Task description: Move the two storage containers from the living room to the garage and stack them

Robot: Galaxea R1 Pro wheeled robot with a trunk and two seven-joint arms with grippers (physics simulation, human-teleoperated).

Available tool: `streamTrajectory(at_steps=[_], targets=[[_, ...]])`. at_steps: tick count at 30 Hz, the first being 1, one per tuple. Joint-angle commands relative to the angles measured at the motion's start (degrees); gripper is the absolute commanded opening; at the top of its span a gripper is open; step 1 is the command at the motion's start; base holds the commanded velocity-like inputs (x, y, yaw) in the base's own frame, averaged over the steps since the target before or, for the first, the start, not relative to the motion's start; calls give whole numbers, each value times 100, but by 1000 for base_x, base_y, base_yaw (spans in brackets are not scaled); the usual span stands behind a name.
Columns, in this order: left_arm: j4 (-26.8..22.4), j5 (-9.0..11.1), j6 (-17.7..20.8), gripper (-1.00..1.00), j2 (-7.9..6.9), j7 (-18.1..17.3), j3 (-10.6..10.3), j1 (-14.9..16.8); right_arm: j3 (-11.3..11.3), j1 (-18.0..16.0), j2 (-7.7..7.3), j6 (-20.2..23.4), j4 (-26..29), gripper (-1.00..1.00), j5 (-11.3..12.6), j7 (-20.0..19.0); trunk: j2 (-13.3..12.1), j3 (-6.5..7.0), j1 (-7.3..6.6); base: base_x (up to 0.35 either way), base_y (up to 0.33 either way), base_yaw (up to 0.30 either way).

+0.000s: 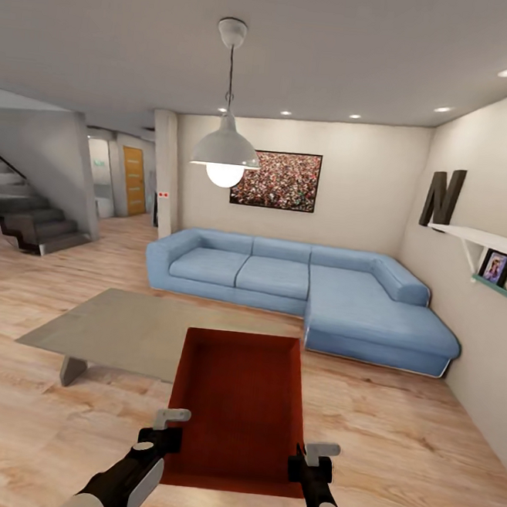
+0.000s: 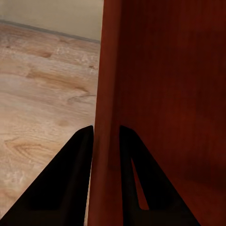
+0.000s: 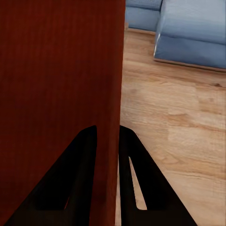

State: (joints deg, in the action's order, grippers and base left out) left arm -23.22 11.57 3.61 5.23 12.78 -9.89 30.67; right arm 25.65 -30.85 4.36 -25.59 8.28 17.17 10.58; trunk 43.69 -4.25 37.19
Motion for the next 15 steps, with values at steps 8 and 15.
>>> streamTrajectory(at_steps=[8, 15], targets=[[-7, -7, 35, -100, -4, 93, -4, 0, -236, -9, 4, -16, 16, -100, -20, 33, 9, -10, 2, 0, 0, 273], [-7, -8, 35, -100, -4, 93, -4, 0, -236, -9, 4, -16, 16, -100, -20, 32, 9, -10, 2, 0, 0, 273]])
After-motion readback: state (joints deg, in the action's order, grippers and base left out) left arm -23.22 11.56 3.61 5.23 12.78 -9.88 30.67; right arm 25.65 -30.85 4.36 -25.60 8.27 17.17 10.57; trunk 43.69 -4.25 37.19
